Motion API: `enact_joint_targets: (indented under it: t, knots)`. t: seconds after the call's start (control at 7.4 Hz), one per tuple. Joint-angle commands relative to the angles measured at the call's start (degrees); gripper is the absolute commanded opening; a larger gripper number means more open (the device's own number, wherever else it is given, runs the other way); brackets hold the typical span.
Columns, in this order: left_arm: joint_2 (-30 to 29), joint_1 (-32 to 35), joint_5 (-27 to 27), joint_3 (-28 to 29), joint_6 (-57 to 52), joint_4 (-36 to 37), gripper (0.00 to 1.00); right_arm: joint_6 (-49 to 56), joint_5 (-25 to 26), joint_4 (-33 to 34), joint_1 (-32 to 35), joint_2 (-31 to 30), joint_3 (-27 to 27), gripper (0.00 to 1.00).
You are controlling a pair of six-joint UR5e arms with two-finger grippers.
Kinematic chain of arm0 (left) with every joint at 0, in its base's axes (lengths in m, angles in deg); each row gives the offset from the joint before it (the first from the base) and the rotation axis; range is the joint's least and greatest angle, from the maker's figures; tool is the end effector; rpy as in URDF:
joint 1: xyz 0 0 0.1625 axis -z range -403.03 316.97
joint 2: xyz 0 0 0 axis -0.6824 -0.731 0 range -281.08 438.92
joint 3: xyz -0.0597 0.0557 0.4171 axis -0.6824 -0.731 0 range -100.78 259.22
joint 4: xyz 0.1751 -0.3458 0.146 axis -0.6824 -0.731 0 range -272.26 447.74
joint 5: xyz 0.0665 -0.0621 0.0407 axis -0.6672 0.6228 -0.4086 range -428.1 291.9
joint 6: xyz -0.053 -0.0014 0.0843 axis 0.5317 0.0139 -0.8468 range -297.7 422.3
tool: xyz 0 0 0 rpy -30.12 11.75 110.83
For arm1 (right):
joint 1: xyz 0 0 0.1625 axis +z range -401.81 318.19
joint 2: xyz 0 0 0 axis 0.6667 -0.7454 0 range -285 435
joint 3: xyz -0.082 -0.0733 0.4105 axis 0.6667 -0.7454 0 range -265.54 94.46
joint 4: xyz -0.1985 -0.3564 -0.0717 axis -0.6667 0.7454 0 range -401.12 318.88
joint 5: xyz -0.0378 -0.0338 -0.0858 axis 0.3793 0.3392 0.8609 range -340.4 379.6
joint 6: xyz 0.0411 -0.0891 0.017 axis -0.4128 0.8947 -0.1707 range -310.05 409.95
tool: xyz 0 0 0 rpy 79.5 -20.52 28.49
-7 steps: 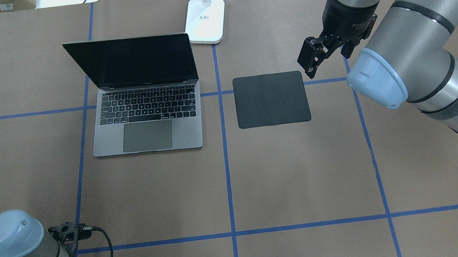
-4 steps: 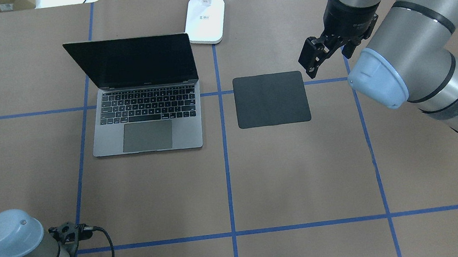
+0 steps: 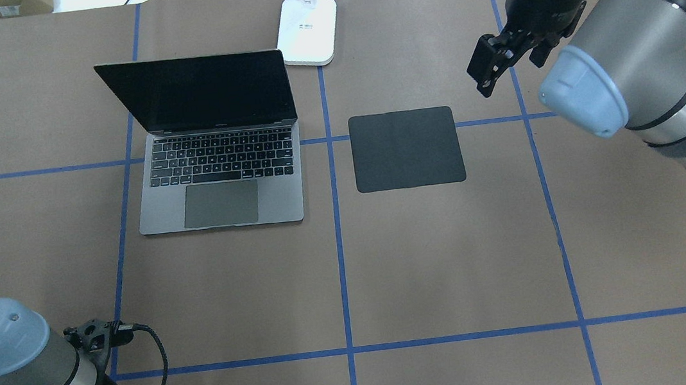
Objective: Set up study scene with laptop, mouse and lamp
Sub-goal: 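Lower the left gripper and grasp the white mouse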
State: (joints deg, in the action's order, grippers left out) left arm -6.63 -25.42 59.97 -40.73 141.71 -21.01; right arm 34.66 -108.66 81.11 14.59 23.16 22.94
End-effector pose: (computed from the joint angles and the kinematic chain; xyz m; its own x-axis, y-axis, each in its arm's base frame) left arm 0.4043 -0.2038 0.4040 0.6395 -0.0511 -0.7671 -0.2944 0.9054 -0.3058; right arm -0.2731 -0.5405 0.1992 0.6272 -0.4247 0.6528 0.3510 0.9024 0.2498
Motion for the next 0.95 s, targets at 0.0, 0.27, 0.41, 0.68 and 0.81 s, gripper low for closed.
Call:
enact_joint_targets:
  t: [0.0,0.27,0.41,0.68,0.81]
  knots:
    - [-0.23,1.55,-0.62,-0.27,-0.65,0.03,0.68,2.02,-0.58,0.11,5.36,-0.71,-0.89,1.0]
    - [-3.2,4.96,-0.89,-0.01,-2.83,0.2,0.68,6.48,-1.2,0.11,9.75,-4.13,-0.64,1.0]
    - [-6.87,6.89,-0.89,-0.01,-4.94,3.86,0.68,9.2,-2.07,0.03,12.3,-6.23,-0.63,1.0]
    - [-19.68,11.54,-0.89,0.16,-13.35,22.43,0.68,10.99,-2.34,0.11,14.43,-8.09,-0.81,1.0]
    - [-23.92,13.22,-0.89,1.3,-17.23,27.4,0.68,10.99,-2.69,-0.06,15.13,-9.58,-0.55,1.0]
